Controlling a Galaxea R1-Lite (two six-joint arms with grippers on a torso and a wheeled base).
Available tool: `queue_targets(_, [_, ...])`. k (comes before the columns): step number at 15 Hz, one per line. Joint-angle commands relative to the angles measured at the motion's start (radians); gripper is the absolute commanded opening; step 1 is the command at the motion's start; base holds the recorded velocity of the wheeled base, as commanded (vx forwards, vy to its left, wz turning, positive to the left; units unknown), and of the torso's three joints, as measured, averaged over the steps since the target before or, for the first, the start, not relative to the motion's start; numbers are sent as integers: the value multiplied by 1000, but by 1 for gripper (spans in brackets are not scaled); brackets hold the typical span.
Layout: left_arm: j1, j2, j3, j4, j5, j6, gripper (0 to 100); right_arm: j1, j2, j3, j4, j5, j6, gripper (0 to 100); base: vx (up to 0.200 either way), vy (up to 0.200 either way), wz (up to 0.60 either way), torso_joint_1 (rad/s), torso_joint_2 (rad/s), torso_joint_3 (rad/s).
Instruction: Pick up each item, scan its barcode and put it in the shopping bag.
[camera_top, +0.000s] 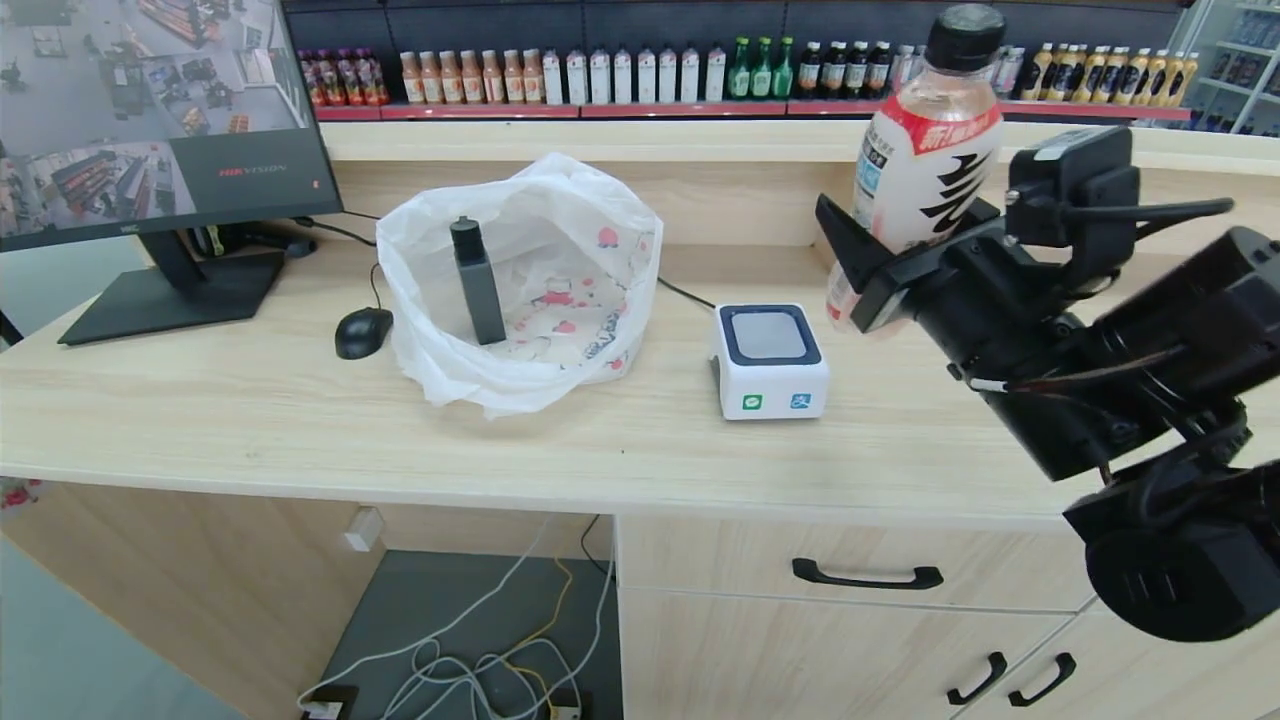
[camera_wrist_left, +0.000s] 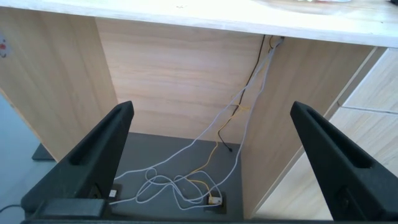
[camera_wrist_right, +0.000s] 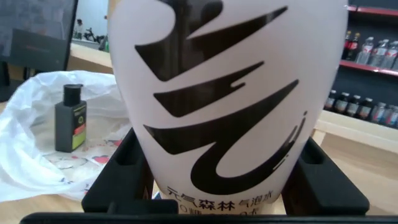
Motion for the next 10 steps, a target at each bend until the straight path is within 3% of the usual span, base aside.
queue_targets(1, [0, 0, 0, 0, 0, 0, 100, -3, 44, -107, 65, 9, -25, 0, 0, 0, 0, 0, 0, 0])
queue_targets(4, [0, 0, 0, 0, 0, 0, 100, -3, 99, -282, 159, 69, -87, 0, 0, 0, 0, 0, 0, 0])
queue_targets(10, [0, 0, 0, 0, 0, 1, 100, -26, 145, -303, 194, 222, -288, 0, 0, 0, 0, 0, 0, 0])
